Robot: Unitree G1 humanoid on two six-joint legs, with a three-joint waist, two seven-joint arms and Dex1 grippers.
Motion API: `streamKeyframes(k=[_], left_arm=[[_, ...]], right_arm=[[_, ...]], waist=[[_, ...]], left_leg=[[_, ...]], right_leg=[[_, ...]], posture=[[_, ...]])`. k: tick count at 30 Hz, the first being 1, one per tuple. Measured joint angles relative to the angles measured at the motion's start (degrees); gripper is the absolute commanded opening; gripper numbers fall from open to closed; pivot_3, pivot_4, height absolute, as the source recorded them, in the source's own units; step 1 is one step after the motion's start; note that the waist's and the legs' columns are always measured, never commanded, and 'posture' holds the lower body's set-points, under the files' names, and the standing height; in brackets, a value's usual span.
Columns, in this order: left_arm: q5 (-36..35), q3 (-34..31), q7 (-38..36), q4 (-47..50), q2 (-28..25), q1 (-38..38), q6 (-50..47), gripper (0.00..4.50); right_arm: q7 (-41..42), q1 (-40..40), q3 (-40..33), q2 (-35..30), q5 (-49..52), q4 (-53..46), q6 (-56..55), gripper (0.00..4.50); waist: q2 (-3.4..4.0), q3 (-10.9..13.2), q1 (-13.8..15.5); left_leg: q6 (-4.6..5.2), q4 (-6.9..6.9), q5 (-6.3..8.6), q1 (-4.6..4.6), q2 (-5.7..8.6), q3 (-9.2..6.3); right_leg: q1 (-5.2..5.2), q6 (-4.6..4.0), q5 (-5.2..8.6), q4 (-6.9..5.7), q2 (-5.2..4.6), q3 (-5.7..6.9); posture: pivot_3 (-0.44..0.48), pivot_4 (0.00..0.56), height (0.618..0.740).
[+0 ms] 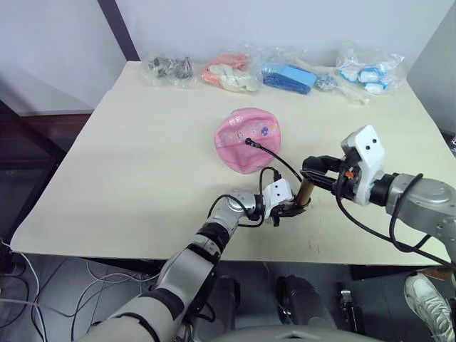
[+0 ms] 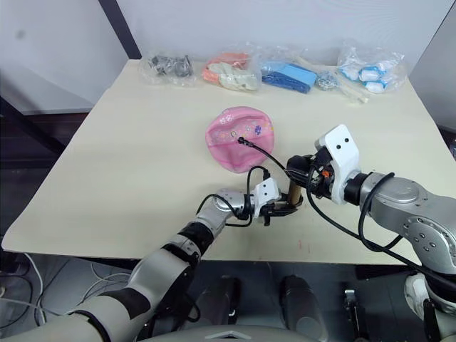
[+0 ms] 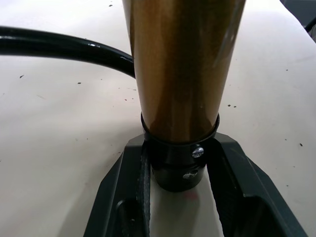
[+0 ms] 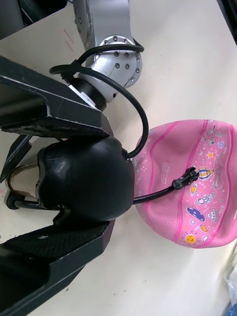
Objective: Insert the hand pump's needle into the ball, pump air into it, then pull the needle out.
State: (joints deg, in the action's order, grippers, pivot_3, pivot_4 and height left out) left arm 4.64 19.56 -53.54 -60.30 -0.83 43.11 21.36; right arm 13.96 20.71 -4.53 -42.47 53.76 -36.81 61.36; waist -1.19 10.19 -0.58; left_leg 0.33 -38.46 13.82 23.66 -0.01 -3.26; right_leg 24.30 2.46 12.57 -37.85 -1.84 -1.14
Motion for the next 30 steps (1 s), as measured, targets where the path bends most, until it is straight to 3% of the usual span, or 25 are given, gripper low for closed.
streamKeyframes(k=[7, 12, 25, 30], left_arm=[[1.42, 0.14, 0.9, 0.03, -0.2, 0.75, 0.24, 1.14], [1.57, 0.11, 1.09, 1.17, -0.54, 0.13, 0.24, 1.13], [1.95, 0.17, 0.75, 1.76, -1.31, -0.05, 0.2, 1.13], [2.0, 0.17, 0.27, 1.79, -1.5, -0.06, 0.14, 1.13]], right_arm=[[1.91, 1.32, -2.2, -2.75, 1.96, 0.57, 1.95, 1.84], [1.03, 8.48, -7.63, -6.71, 10.23, 1.12, 6.44, 1.84], [-10.54, 22.7, -12.67, -22.04, 30.05, 7.47, 12.8, 1.73], [-13.5, 23.11, -11.37, -22.39, 32.74, 8.08, 12.02, 1.73]], waist=[[0.01, 0.01, 0.03], [0.02, 0.01, 0.03], [0.03, 0.01, 0.13], [0.03, 0.01, 0.1]], left_leg=[[0.0, 0.01, 0.0, 0.03, 0.0, -0.01], [0.0, 0.01, 0.0, 0.02, -0.04, -0.05], [0.0, 0.03, 0.0, 0.04, -0.12, -0.01], [0.01, 0.03, 0.0, 0.04, -0.13, 0.03]], right_leg=[[0.01, 0.0, 0.0, 0.01, -0.02, 0.01], [0.0, -0.01, 0.0, 0.01, -0.04, 0.04], [0.01, -0.02, 0.0, 0.02, -0.09, 0.01], [0.01, -0.02, 0.0, 0.02, -0.09, -0.04]], posture=[[0.0, 0.15, 0.74], [0.0, 0.15, 0.74], [0.0, 0.15, 0.74], [0.0, 0.15, 0.74]])
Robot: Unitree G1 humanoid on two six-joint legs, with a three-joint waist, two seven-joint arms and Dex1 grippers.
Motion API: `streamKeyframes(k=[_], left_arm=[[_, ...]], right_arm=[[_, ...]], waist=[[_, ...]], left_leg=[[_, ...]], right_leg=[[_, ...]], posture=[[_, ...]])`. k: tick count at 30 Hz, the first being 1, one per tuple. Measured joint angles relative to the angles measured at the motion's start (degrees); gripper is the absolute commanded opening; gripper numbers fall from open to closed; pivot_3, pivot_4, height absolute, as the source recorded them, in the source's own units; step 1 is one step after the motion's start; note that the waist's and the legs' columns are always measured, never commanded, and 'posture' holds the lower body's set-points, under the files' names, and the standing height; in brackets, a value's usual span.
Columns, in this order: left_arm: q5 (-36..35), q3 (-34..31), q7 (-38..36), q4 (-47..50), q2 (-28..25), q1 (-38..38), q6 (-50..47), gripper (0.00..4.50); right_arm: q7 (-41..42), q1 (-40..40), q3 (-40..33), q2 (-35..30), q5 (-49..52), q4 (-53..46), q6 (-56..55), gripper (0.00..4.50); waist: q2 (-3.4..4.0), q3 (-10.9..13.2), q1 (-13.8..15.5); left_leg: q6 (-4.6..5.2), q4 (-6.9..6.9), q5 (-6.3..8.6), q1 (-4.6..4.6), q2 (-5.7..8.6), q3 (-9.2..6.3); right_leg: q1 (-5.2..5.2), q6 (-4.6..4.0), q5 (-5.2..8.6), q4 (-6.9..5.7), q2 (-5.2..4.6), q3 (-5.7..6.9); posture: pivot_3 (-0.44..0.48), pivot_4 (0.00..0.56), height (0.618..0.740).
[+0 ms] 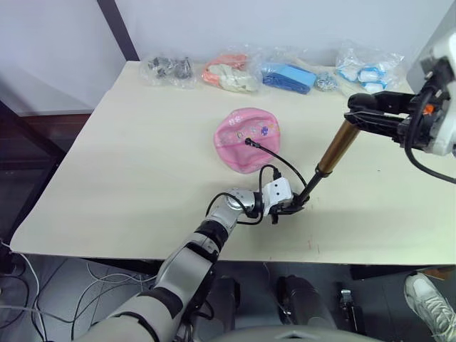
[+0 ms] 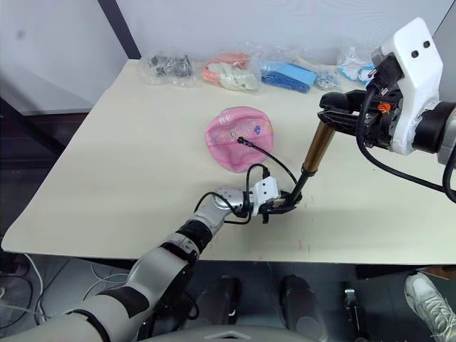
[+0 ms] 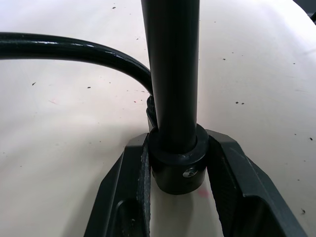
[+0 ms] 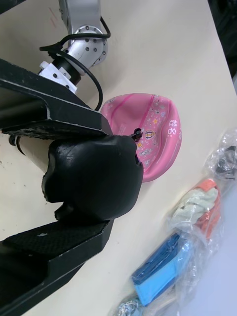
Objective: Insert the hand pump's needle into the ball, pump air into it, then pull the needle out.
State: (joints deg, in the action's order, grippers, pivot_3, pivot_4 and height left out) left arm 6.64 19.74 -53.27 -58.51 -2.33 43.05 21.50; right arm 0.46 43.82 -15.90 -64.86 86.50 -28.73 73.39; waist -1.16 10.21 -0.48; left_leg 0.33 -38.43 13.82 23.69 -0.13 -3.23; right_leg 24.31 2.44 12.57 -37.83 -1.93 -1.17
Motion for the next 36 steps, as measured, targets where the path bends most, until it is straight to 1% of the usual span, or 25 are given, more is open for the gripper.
streamKeyframes(k=[1, 2, 5, 6, 8, 9, 12, 14, 18, 19, 20, 22, 24, 27, 30, 31, 32, 33, 35, 36], left_arm=[[0.02, 0.01, -0.01, -0.01, 0.0, -0.03, -0.02, 1.13], [0.16, 0.04, -0.01, -0.24, -0.24, -0.32, -0.23, 1.13], [0.17, 0.01, 0.23, -0.66, -0.3, -0.74, -0.41, 1.13], [0.17, -0.05, 0.47, -0.73, -0.35, -1.12, -0.83, 1.13], [0.17, -0.09, 0.59, -0.76, -0.44, -1.34, -1.46, 1.13], [0.17, -0.09, 0.6, -0.75, -0.48, -1.41, -1.6, 1.13], [0.16, -0.1, 0.75, -0.7, -0.62, -1.96, -1.93, 1.13], [0.17, -0.09, 1.02, -0.77, -0.63, -2.32, -2.01, 1.13], [0.34, -0.05, 1.56, -1.25, -0.64, -2.63, -2.18, 1.13], [0.73, 0.07, 2.05, -1.53, -0.55, -2.84, -2.04, 1.13], [0.86, 0.08, 2.17, -1.62, -0.55, -2.91, -1.99, 1.13], [1.27, 0.09, 2.51, -1.98, -0.54, -2.98, -1.85, 1.12], [1.35, 0.09, 2.61, -2.05, -0.36, -2.98, -1.66, 1.12], [1.57, 0.1, 2.89, -2.24, 0.15, -2.82, -1.22, 1.12], [1.57, 0.08, 3.0, -2.23, 0.45, -2.63, -0.93, 1.12], [1.56, 0.06, 3.03, -2.23, 0.5, -2.31, -0.76, 1.12], [1.56, 0.06, 3.05, -2.23, 0.59, -2.18, -0.73, 1.12], [1.56, 0.04, 3.07, -2.23, 0.58, -2.15, -0.68, 1.12], [1.56, 0.12, 3.13, -2.23, 0.67, -2.13, -0.23, 1.12], [1.54, 0.13, 3.11, -2.23, 0.71, -2.21, 0.06, 1.12]], right_arm=[[-0.22, -0.3, 0.01, 0.24, -0.03, -0.08, -0.28, 1.73], [-1.11, -3.54, 0.18, 3.14, -1.25, -1.25, -2.81, 1.73], [-1.81, -7.32, 2.12, 7.18, -4.39, -3.19, -5.77, 1.71], [-2.11, -9.35, 4.01, 9.39, -7.31, -4.66, -7.22, 1.71], [-2.31, -10.71, 6.76, 12.12, -10.39, -5.97, -8.38, 1.71], [-2.48, -11.34, 7.85, 13.43, -11.7, -6.33, -8.83, 1.71], [-1.89, -14.31, 12.71, 16.75, -18.42, -6.9, -10.38, 1.71], [-0.72, -16.93, 14.65, 19.05, -22.38, -6.7, -11.87, 1.71], [3.4, -22.23, 18.4, 21.03, -30.16, -5.67, -15.64, 1.71], [5.79, -24.51, 21.19, 21.0, -34.26, -5.12, -17.7, 1.71], [6.19, -25.02, 21.93, 21.01, -35.12, -5.0, -18.07, 1.71], [8.71, -25.6, 22.16, 20.88, -37.7, -5.17, -18.73, 1.71], [9.6, -25.33, 21.41, 20.53, -37.78, -5.41, -18.28, 1.71], [11.19, -23.53, 18.34, 19.1, -35.79, -5.87, -14.54, 1.71], [11.76, -19.8, 15.25, 17.65, -31.8, -5.51, -9.76, 1.71], [11.64, -15.17, 12.81, 15.95, -27.98, -4.49, -6.94, 1.71], [11.56, -12.42, 10.94, 14.79, -25.71, -4.15, -5.78, 1.71], [11.5, -10.46, 9.67, 14.13, -23.92, -3.73, -4.93, 1.71], [10.79, -2.6, 4.12, 9.53, -16.16, -2.33, -1.61, 1.71], [10.3, -1.06, 2.44, 8.3, -14.08, -2.01, -0.83, 1.71]], waist=[[0.0, 0.0, 0.01], [-0.27, -0.22, -0.03], [-0.29, -0.42, -0.14], [-0.38, -0.64, -0.25], [-0.4, -0.75, -0.33], [-0.4, -0.97, -0.37], [-0.48, -1.55, -0.42], [-0.55, -1.86, -0.39], [-0.66, -2.35, -0.45], [-0.73, -2.52, -0.41], [-0.73, -2.53, -0.42], [-0.64, -2.74, -0.48], [-0.63, -2.74, -0.41], [-0.53, -2.68, -0.22], [-0.21, -2.39, -0.11], [0.03, -2.17, -0.13], [0.25, -1.96, -0.11], [0.3, -1.89, -0.13], [0.28, -1.77, -0.05], [0.21, -1.79, -0.04]], left_leg=[[0.0, 0.0, 0.0, -0.01, 0.0, 0.0], [0.01, 0.02, 0.01, -0.03, -0.02, -0.04], [0.02, 0.03, 0.01, -0.16, -0.03, -0.02], [0.1, 0.06, 0.06, -0.37, -0.05, -0.03], [0.31, 0.15, 0.19, -0.87, -0.1, 0.05], [0.39, 0.16, 0.24, -0.94, -0.14, 0.08], [0.44, 0.19, 0.28, -1.01, -0.2, 0.11], [0.45, 0.22, 0.29, -1.04, -0.2, 0.1], [0.59, 0.25, 0.37, -1.28, -0.22, 0.1], [0.78, 0.28, 0.5, -1.56, -0.22, 0.11], [0.87, 0.28, 0.55, -1.73, -0.23, 0.12], [1.04, 0.3, 0.67, -2.0, -0.3, -0.05], [1.04, 0.31, 0.67, -1.96, -0.34, -0.13], [1.03, 0.3, 0.67, -1.86, -0.3, -0.16], [1.03, 0.29, 0.67, -1.74, -0.21, -0.14], [1.04, 0.26, 0.67, -1.7, -0.18, -0.09], [1.04, 0.25, 0.67, -1.66, -0.12, -0.05], [1.04, 0.24, 0.67, -1.66, -0.12, -0.05], [1.04, 0.28, 0.67, -1.52, -0.14, -0.14], [1.04, 0.32, 0.67, -1.47, -0.17, -0.15]], right_leg=[[0.0, 0.0, 0.0, 0.0, 0.0, 0.0], [-0.03, -0.01, 0.0, 0.02, 0.04, 0.03], [-0.15, 0.0, 0.01, 0.02, 0.04, 0.02], [-0.39, -0.01, 0.02, 0.06, 0.08, 0.02], [-0.82, 0.05, 0.12, 0.17, 0.11, -0.04], [-0.86, 0.15, 0.22, 0.19, 0.14, -0.06], [-0.87, 0.03, 0.28, 0.19, 0.23, -0.07], [-0.87, -0.02, 0.3, 0.18, 0.28, -0.06], [-1.04, -0.07, 0.36, 0.19, 0.37, -0.06], [-1.27, -0.19, 0.46, 0.23, 0.37, -0.05], [-1.45, -0.32, 0.56, 0.24, 0.37, -0.04], [-1.7, -0.31, 0.71, 0.3, 0.35, -0.08], [-1.68, -0.31, 0.72, 0.32, 0.34, -0.03], [-1.64, -0.28, 0.7, 0.38, 0.27, -0.01], [-1.57, -0.2, 0.65, 0.4, 0.1, -0.01], [-1.54, -0.2, 0.65, 0.41, 0.04, -0.05], [-1.5, -0.18, 0.63, 0.44, -0.03, -0.08], [-1.49, -0.17, 0.63, 0.45, -0.03, -0.08], [-1.46, -0.18, 0.64, 0.63, -0.02, 0.07], [-1.47, -0.18, 0.63, 0.75, 0.0, 0.15]], posture=[[0.0, 0.15, 0.74], [0.0, 0.15, 0.74], [0.0, 0.15, 0.74], [0.0, 0.15, 0.74], [0.0, 0.15, 0.74], [0.0, 0.15, 0.74], [0.0, 0.15, 0.74], [0.0, 0.15, 0.74], [0.0, 0.15, 0.74], [0.0, 0.15, 0.74], [0.0, 0.15, 0.74], [0.0, 0.15, 0.74], [0.0, 0.15, 0.74], [0.0, 0.15, 0.74], [0.0, 0.15, 0.74], [0.0, 0.15, 0.74], [0.0, 0.15, 0.74], [0.0, 0.15, 0.74], [0.0, 0.15, 0.74], [0.0, 0.15, 0.74]])
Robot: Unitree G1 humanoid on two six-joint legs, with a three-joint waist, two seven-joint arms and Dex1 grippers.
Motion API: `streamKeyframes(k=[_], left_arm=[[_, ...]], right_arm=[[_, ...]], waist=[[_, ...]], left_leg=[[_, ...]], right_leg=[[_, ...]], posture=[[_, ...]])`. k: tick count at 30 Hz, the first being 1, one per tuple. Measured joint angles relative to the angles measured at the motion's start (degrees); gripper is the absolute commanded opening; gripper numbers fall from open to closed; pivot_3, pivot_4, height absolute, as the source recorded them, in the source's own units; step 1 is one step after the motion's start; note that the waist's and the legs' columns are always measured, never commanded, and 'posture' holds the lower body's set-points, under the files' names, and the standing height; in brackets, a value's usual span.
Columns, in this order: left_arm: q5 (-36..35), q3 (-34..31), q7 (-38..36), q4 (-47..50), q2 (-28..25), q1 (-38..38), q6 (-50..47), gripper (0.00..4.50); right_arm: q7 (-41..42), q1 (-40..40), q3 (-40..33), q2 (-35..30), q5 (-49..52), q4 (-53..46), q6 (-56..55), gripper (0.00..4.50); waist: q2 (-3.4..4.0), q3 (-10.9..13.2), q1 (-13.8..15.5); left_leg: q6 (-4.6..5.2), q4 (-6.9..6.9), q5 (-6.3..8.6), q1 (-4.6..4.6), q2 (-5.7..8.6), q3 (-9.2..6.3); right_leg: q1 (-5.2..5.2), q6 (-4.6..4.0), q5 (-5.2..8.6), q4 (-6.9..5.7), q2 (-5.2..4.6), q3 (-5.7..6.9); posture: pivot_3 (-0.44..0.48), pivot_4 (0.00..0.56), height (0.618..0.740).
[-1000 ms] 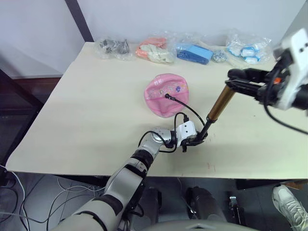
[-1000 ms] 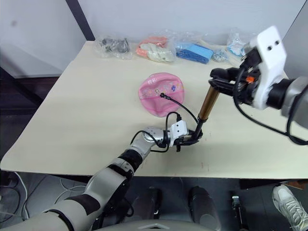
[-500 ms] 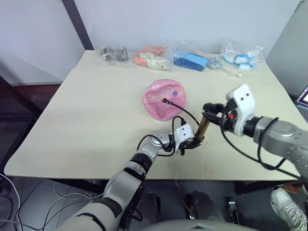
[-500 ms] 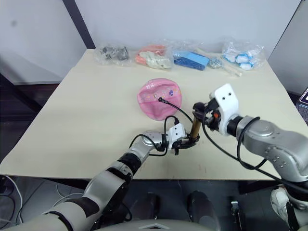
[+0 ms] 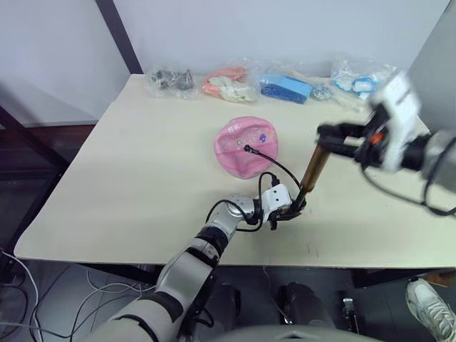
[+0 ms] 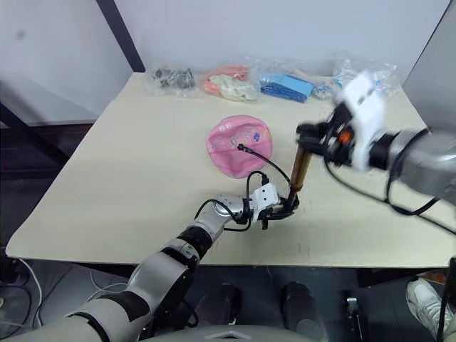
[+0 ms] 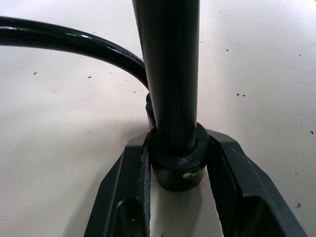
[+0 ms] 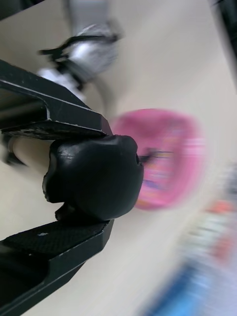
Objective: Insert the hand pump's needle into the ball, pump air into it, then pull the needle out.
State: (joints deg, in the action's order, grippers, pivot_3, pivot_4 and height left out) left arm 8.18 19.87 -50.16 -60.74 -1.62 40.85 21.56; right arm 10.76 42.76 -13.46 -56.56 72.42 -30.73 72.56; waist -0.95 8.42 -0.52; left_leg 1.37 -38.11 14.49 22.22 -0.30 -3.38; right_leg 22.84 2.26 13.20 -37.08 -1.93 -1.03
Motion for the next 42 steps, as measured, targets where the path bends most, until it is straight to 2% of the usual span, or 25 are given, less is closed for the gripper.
streamKeyframes(k=[6, 9, 11, 15, 16, 19, 20, 23, 28, 33, 38, 42], left_arm=[[0.07, 0.36, -0.02, 0.0, 0.16, 0.43, 0.54, 1.12], [0.08, 0.42, 0.22, -0.01, 0.17, 0.43, 0.54, 1.12], [0.1, 0.43, 0.37, -0.17, 0.11, 0.28, 0.53, 1.12], [0.1, 0.38, 0.47, -0.5, -0.05, 0.14, 0.46, 1.12], [0.1, 0.38, 0.52, -0.64, -0.22, -0.04, 0.18, 1.12], [0.1, 0.32, 0.9, -0.72, -0.26, -0.24, -0.18, 1.12], [0.11, 0.32, 0.98, -0.91, -0.39, -0.56, -0.62, 1.12], [0.11, 0.32, 1.13, -0.97, -0.65, -0.66, -1.11, 1.12], [0.08, 0.3, 1.06, -0.94, -0.83, -0.96, -1.18, 1.12], [0.08, 0.32, 0.81, -0.65, -0.75, -1.01, -1.06, 1.12], [0.07, 0.33, 0.36, 0.2, -0.3, -0.74, -0.08, 1.12], [-0.02, 0.33, -0.1, 0.56, -0.07, -0.72, 0.37, 1.12]], right_arm=[[-4.5, 2.45, -0.47, -6.62, 10.43, 2.7, 3.56, 1.71], [-6.4, 1.31, -0.64, -6.54, 12.36, 2.05, 2.81, 1.71], [-7.47, -3.12, -1.11, -3.86, 11.28, 0.24, -0.36, 1.71], [-6.94, -10.9, 1.06, 0.88, 3.86, -2.11, -5.64, 1.71], [-6.17, -13.75, 2.43, 3.54, 0.51, -2.7, -8.01, 1.71], [-4.52, -17.78, 6.42, 6.43, -6.26, -2.91, -11.85, 1.71], [-3.42, -21.11, 9.34, 9.62, -11.2, -2.55, -14.85, 1.71], [-0.84, -24.21, 14.8, 13.22, -20.08, -1.63, -19.64, 1.71], [3.12, -26.24, 20.3, 15.57, -29.74, 0.47, -23.3, 1.71], [5.3, -25.92, 18.32, 15.23, -30.55, -0.57, -21.34, 1.71], [6.09, -21.0, 10.71, 11.47, -21.69, -2.03, -9.73, 1.71], [5.14, -13.03, 3.48, 6.55, -11.07, -2.09, -2.28, 1.71]], waist=[[0.04, 0.04, 0.2], [0.02, 0.06, 0.13], [-0.16, -0.03, 0.12], [-0.3, -0.24, -0.07], [-0.63, -0.57, -0.13], [-0.69, -0.8, -0.27], [-1.01, -1.02, -0.3], [-1.07, -1.16, -0.49], [-0.92, -1.47, -0.48], [-0.85, -1.46, -0.35], [-0.41, -0.82, -0.09], [0.03, -0.2, 0.11]], left_leg=[[0.0, -0.07, 0.0, 0.62, 0.04, 0.03], [0.0, -0.08, 0.0, 0.65, 0.06, 0.18], [0.0, -0.08, 0.0, 0.62, 0.04, 0.15], [0.0, -0.07, 0.0, 0.46, 0.01, 0.15], [0.0, -0.07, 0.0, 0.37, -0.06, 0.09], [0.0, -0.04, 0.0, 0.21, -0.09, 0.07], [0.0, 0.06, 0.01, -0.17, -0.17, 0.04], [-0.01, 0.32, 0.02, -0.56, -0.21, 0.06], [-0.01, 0.47, 0.02, -0.63, -0.29, -0.06], [-0.02, 0.58, 0.02, -0.61, -0.25, -0.09], [-0.02, 0.6, 0.0, -0.24, -0.04, -0.01], [-0.01, 0.65, 0.0, -0.04, 0.08, 0.02]], right_leg=[[0.43, 0.1, -0.35, 0.19, -0.13, -0.11], [0.45, 0.09, -0.33, 0.28, -0.17, -0.26], [0.41, 0.17, -0.3, 0.31, -0.13, -0.24], [0.31, 0.3, -0.22, 0.3, -0.08, -0.24], [0.24, 0.3, -0.2, 0.3, 0.03, -0.19], [0.14, 0.29, -0.19, 0.29, 0.03, -0.19], [-0.19, 0.19, -0.12, 0.32, 0.07, -0.14], [-0.46, 0.12, -0.06, 0.35, -0.05, -0.18], [-0.47, 0.03, -0.01, 0.35, -0.06, -0.05], [-0.43, 0.0, 0.01, 0.35, 0.05, 0.01], [-0.1, 0.05, -0.01, 0.41, -0.04, -0.04], [0.03, 0.29, -0.13, 0.48, -0.16, -0.06]], posture=[[0.0, 0.15, 0.74], [0.0, 0.15, 0.74], [0.0, 0.15, 0.74], [0.0, 0.15, 0.74], [0.0, 0.15, 0.74], [0.0, 0.15, 0.74], [0.0, 0.15, 0.74], [0.0, 0.15, 0.74], [0.0, 0.15, 0.74], [0.0, 0.15, 0.74], [0.0, 0.15, 0.74], [0.0, 0.15, 0.74]])
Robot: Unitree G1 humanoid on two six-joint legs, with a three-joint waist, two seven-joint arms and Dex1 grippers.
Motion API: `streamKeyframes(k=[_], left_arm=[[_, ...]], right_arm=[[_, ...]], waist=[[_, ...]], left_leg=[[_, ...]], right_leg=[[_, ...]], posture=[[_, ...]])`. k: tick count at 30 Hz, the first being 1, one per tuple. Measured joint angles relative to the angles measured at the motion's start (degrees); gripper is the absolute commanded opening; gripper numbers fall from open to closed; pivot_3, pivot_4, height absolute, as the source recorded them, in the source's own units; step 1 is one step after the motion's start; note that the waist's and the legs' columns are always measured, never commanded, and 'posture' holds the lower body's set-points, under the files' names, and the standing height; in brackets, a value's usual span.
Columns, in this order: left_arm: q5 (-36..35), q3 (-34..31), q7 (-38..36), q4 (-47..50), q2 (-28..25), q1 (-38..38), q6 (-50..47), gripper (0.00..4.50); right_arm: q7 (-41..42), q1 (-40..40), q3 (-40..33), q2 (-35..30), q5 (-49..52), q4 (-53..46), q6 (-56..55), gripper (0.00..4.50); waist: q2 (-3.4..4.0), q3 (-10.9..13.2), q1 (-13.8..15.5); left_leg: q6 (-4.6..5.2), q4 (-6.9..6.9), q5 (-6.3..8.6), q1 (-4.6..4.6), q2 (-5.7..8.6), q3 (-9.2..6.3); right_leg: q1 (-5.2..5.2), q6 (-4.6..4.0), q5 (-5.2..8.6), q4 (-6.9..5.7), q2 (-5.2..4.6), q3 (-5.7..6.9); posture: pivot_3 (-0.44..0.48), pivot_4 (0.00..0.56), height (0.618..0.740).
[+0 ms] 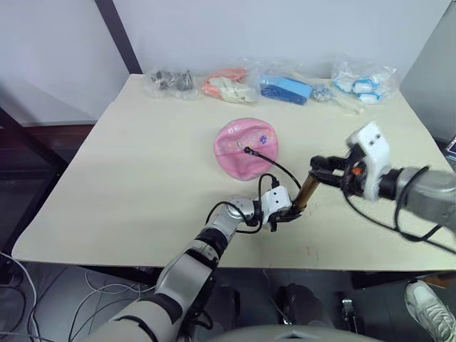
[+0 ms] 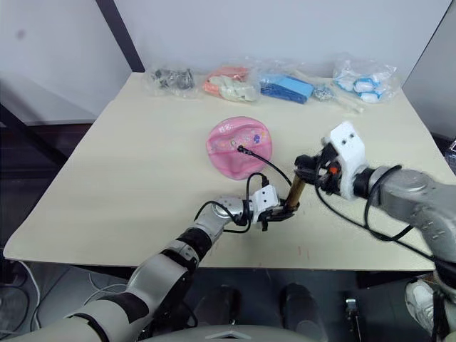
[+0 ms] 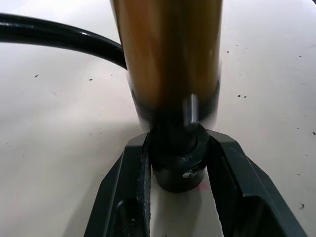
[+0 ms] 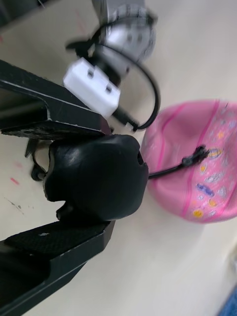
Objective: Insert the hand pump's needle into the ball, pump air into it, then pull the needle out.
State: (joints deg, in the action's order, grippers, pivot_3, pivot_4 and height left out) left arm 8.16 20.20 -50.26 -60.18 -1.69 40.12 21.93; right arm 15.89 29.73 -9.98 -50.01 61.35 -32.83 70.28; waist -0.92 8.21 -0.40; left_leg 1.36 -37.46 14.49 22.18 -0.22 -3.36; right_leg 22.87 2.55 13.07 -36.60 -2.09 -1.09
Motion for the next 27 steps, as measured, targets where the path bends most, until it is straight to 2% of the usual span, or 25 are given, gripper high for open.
streamKeyframes(k=[3, 8, 14, 16, 17, 22, 23, 24, 27], left_arm=[[0.01, 0.08, -0.16, 0.04, 0.13, -0.22, 0.17, 1.12], [0.01, 0.13, -0.17, 0.2, 0.21, -0.23, 0.27, 1.12], [0.01, 0.15, -0.17, 0.23, 0.25, -0.12, 0.27, 1.12], [0.03, 0.13, 0.08, 0.23, 0.24, -0.14, 0.26, 1.12], [0.03, 0.13, 0.08, 0.23, 0.24, -0.14, 0.26, 1.12], [0.11, 0.12, 0.6, 0.07, 0.07, -0.73, -0.02, 1.12], [0.13, 0.12, 0.79, 0.01, 0.06, -0.91, -0.2, 1.12], [0.23, 0.13, 0.96, -0.14, -0.07, -1.25, -0.42, 1.12], [0.3, 0.1, 1.36, -0.12, -0.41, -1.7, -0.73, 1.12]], right_arm=[[-1.65, 7.33, -7.07, -5.21, 9.95, 0.46, 3.25, 1.71], [-3.91, 8.27, -10.33, -11.09, 18.01, 2.61, 4.76, 1.71], [-8.02, 6.41, -10.24, -10.65, 21.23, 2.02, 2.7, 1.71], [-10.27, 2.58, -9.85, -6.63, 20.3, 0.34, -0.78, 1.71], [-10.27, 2.58, -9.85, -6.63, 20.3, 0.34, -0.78, 1.71], [-11.07, -5.97, -3.31, -1.26, 10.86, -3.8, -6.06, 1.71], [-10.39, -8.07, -1.15, -0.06, 7.36, -4.12, -8.09, 1.71], [-9.35, -11.33, 2.01, 2.41, 2.56, -4.11, -11.2, 1.71], [-5.87, -16.04, 8.78, 5.48, -7.62, -2.62, -18.31, 1.71]], waist=[[-0.11, 0.19, 0.17], [-0.17, 0.23, 0.23], [-0.28, 0.16, 0.32], [-0.39, 0.05, 0.32], [-0.4, 0.02, 0.31], [-0.76, -0.59, 0.15], [-0.8, -0.63, 0.12], [-1.21, -0.92, 0.03], [-1.23, -1.22, -0.47]], left_leg=[[0.0, 0.03, 0.0, 0.11, -0.01, -0.11], [0.0, 0.03, 0.0, 0.28, -0.04, -0.07], [0.01, 0.01, 0.0, 0.5, -0.03, -0.03], [0.01, 0.02, 0.0, 0.48, -0.04, -0.03], [0.01, 0.01, 0.0, 0.47, -0.04, -0.04], [0.01, 0.05, 0.0, 0.27, -0.13, -0.08], [0.01, 0.06, 0.0, 0.19, -0.14, -0.09], [0.01, 0.24, 0.01, -0.23, -0.19, -0.13], [-0.01, 0.36, 0.04, -0.55, -0.35, -0.14]], right_leg=[[0.02, 0.01, 0.0, 0.13, -0.02, 0.12], [0.06, -0.15, 0.08, 0.34, -0.09, 0.12], [0.27, -0.11, 0.0, 0.38, -0.09, 0.07], [0.25, 0.05, -0.08, 0.38, -0.05, 0.07], [0.24, 0.07, -0.08, 0.39, -0.04, 0.07], [0.1, -0.08, 0.04, 0.39, 0.05, 0.1], [0.0, -0.09, 0.05, 0.4, 0.05, 0.12], [-0.37, -0.15, 0.1, 0.51, 0.06, 0.16], [-0.73, -0.17, 0.12, 0.72, -0.09, 0.16]], posture=[[0.0, 0.15, 0.74], [0.0, 0.15, 0.74], [0.0, 0.15, 0.74], [0.0, 0.15, 0.74], [0.0, 0.15, 0.74], [0.0, 0.15, 0.74], [0.0, 0.15, 0.74], [0.0, 0.15, 0.74], [0.0, 0.15, 0.74]])
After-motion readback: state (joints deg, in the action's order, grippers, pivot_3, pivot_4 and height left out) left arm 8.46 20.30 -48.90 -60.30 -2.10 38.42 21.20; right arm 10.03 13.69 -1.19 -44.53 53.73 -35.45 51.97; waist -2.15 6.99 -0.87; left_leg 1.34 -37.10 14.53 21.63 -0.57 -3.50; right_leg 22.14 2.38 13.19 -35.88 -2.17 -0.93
